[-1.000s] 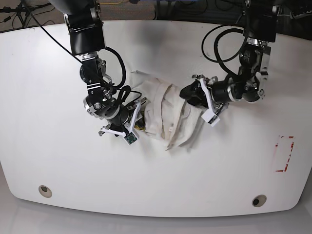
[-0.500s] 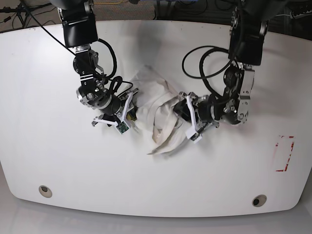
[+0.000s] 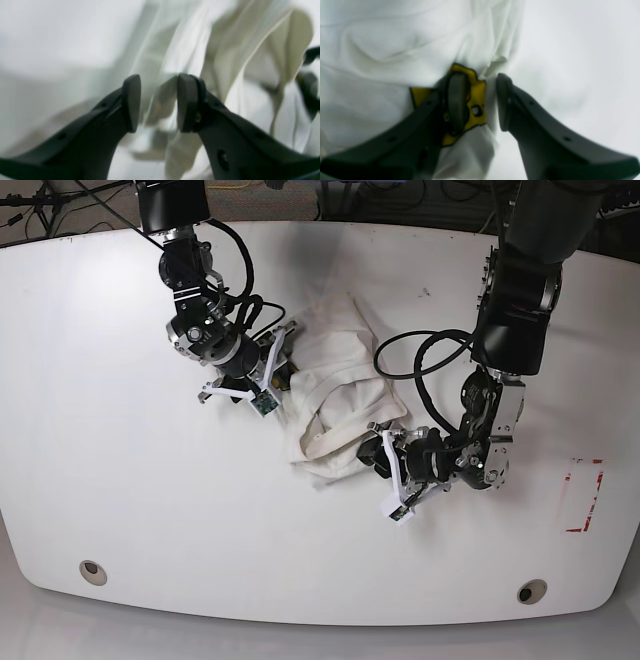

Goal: Fold the T-shirt properly
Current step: 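Lift the left gripper's fabric and fold it over the bundle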

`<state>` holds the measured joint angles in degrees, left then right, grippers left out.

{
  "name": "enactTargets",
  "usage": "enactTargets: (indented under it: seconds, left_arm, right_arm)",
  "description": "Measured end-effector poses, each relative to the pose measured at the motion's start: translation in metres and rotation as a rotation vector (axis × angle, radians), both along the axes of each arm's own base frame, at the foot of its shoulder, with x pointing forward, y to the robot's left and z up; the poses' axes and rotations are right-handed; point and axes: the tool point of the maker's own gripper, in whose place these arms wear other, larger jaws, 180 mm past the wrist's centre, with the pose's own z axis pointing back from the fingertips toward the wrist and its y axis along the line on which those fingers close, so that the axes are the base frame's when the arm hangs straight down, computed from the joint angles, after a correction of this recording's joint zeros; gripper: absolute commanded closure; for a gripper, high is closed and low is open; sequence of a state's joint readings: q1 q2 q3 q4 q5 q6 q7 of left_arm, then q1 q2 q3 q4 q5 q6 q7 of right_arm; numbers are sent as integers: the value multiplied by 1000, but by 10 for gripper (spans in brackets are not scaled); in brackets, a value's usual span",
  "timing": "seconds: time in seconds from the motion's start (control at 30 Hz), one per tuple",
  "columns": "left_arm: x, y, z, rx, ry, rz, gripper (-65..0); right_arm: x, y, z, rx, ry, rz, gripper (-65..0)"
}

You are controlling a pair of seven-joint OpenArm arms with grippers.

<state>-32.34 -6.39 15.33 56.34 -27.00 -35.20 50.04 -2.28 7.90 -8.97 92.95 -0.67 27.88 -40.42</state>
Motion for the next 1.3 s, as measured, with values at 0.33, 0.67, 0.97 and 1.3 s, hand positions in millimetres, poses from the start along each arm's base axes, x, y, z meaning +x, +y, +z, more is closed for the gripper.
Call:
enactTargets:
  seconds: [0.33, 0.67, 0.97, 1.3]
  left_arm:
    - [14, 14, 23, -9, -35, 33, -215]
    - [-17, 40, 50, -129, -26, 69, -215]
    - [-104, 25, 12, -159, 99, 10, -215]
    - [-155, 21, -16, -158, 187, 2, -215]
  right_arm:
    - [3, -5, 31, -101, -3, 17, -200]
    - [28, -9, 51, -117, -61, 10, -200]
    - [35, -20, 45, -145, -47, 5, -198]
    - [52, -73, 60, -165, -83, -126, -200]
